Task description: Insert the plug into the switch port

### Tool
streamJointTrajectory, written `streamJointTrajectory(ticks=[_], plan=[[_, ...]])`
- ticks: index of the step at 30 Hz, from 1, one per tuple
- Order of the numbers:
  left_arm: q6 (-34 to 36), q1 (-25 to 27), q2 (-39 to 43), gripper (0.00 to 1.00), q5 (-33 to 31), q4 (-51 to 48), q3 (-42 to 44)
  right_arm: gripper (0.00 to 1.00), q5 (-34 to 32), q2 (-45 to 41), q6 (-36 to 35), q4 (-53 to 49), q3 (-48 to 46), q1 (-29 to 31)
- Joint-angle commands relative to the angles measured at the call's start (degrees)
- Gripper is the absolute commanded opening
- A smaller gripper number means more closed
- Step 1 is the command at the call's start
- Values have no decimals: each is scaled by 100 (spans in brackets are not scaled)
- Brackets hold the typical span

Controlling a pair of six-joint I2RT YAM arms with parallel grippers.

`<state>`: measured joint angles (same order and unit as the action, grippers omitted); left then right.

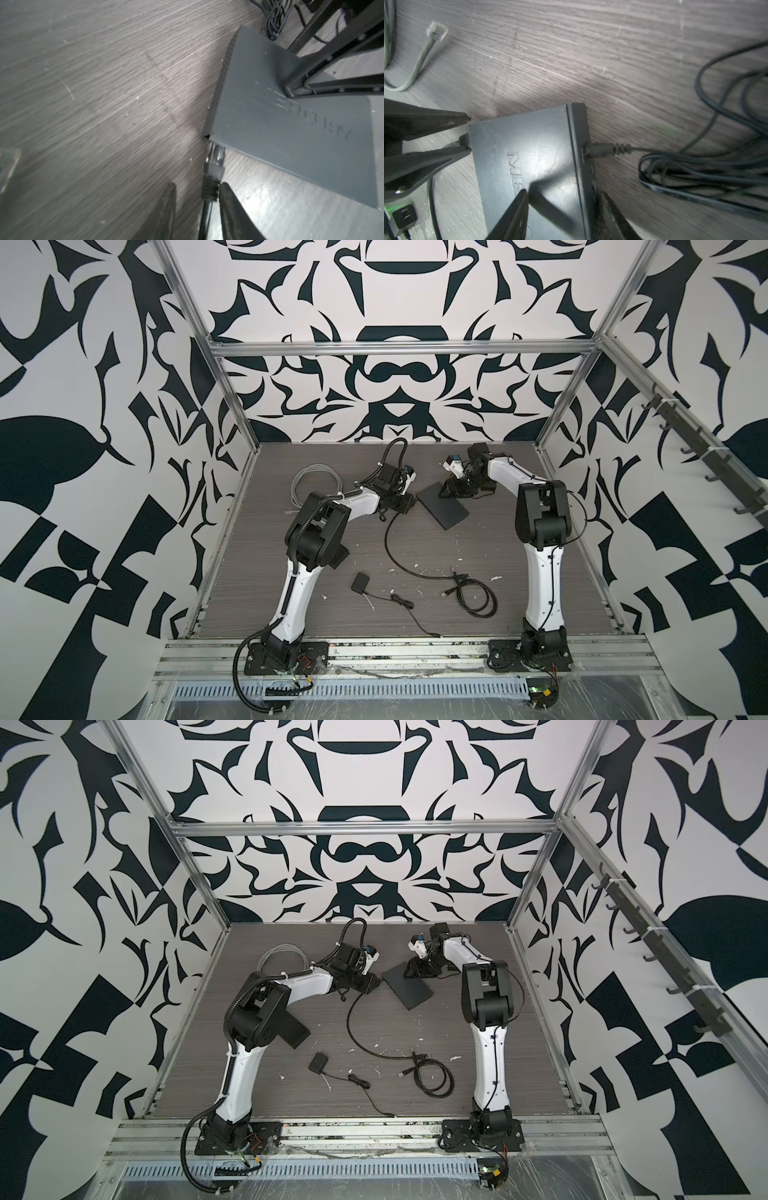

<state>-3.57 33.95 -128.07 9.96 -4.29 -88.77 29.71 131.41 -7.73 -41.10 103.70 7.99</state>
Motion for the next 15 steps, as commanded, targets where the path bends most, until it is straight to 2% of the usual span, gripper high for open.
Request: streamJointTrajectory(ticks=[1,8,15], plan=[[104,34,-314,38,-305,-690,-24,51,-291,234,-158,-300,51,79],[352,32,-415,37,-315,-826,-289,51,-291,257,-181,-350,85,90],[449,50,-535,28,-98,-1089,-560,50,-247,313,-280,-453,153,128]])
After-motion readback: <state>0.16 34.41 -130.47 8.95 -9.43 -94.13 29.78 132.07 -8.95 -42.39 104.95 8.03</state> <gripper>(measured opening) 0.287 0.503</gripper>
